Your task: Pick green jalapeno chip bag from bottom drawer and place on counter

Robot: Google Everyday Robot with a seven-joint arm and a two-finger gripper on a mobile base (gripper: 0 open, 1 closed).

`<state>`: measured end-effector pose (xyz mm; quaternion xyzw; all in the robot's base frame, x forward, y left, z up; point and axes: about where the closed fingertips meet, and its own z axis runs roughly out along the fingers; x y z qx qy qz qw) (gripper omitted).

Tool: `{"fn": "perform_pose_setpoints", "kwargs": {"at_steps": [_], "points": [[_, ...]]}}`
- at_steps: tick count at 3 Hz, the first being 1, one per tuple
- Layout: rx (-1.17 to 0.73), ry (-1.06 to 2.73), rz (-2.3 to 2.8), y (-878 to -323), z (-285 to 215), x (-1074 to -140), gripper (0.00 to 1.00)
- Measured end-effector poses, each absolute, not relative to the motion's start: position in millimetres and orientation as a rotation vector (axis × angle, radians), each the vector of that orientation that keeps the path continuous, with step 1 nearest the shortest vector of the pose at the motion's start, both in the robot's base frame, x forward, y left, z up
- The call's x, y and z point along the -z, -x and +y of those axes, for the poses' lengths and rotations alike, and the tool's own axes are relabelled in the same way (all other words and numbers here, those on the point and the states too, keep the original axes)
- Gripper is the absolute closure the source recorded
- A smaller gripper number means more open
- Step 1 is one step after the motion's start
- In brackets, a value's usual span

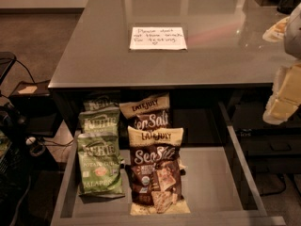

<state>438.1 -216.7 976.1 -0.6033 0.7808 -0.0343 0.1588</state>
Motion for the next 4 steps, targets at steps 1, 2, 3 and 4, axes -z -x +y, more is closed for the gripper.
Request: {"fn": "perform_pose_setpoints", "kwargs": {"at_steps": [1,2,3,4], "points": [[0.098,1.725,2.232,-438.1,-216.6,-976.1,0.00],[0.062,1.725,2.208,-435.7,-204.6,-973.4,0.00],[-0.032,1.738,2.143,-429.1,-168.1,-968.3,0.00],[-0.117,1.736,2.087,-423.1,-126.8,-964.9,0.00]]}}
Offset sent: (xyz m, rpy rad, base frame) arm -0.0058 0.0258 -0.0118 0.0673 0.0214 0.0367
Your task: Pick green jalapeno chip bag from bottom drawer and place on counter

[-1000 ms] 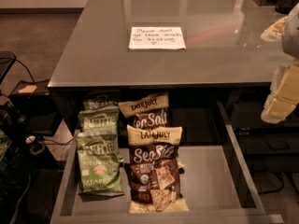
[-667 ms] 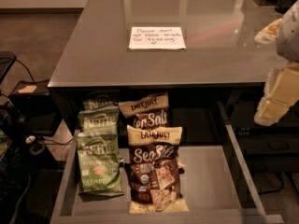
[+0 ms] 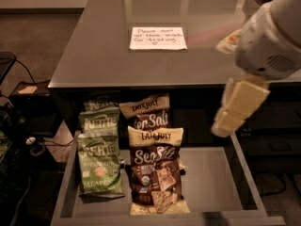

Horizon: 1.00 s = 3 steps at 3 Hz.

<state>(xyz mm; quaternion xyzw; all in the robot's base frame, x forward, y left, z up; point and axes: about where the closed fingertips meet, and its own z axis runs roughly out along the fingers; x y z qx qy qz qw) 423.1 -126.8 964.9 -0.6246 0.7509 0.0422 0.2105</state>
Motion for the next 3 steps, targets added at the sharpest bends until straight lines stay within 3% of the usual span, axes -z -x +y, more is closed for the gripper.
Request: {"fn": "perform_pose_setpoints", "kwargs": {"at_steps": [3], "points": [[-0.282,1.738,2.070,-441.8,11.4,-883.7,0.00]]}}
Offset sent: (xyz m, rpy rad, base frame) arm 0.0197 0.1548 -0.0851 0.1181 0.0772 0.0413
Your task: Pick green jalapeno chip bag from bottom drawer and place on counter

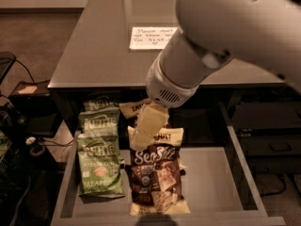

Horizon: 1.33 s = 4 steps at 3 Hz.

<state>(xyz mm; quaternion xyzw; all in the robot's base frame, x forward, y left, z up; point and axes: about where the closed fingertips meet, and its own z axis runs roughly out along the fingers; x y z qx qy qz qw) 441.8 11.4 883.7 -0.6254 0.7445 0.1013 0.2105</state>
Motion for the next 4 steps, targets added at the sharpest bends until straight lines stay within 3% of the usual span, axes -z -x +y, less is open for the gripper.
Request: {"fn": "perform_pose_setpoints", "kwargs": {"at_steps": [1,4], "points": [[-0.316,1.768,2.090,-448.2,46.6,-848.8,0.00],[-0.327,1.724,2.080,-466.9,59.0,-811.3,0.00]]}}
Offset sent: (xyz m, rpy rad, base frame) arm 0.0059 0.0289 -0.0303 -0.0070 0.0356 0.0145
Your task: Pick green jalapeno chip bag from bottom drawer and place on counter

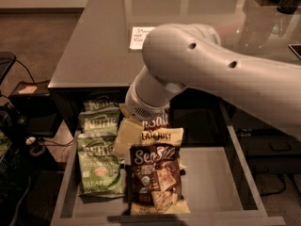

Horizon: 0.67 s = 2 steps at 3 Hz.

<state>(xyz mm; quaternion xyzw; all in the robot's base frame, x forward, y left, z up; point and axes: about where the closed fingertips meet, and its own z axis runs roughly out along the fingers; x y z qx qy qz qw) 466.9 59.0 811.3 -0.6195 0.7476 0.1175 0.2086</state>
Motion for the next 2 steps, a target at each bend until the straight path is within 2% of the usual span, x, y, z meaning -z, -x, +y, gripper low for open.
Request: {"fn": "perform_pose_setpoints", "kwargs": {"at_steps": [1,2], "points": [[-0.364,1.714,2.058,-476.8,73.9,-794.2,0.13],[-0.400,1.718,2.038,-483.5,87.2,-782.2,0.33]]}}
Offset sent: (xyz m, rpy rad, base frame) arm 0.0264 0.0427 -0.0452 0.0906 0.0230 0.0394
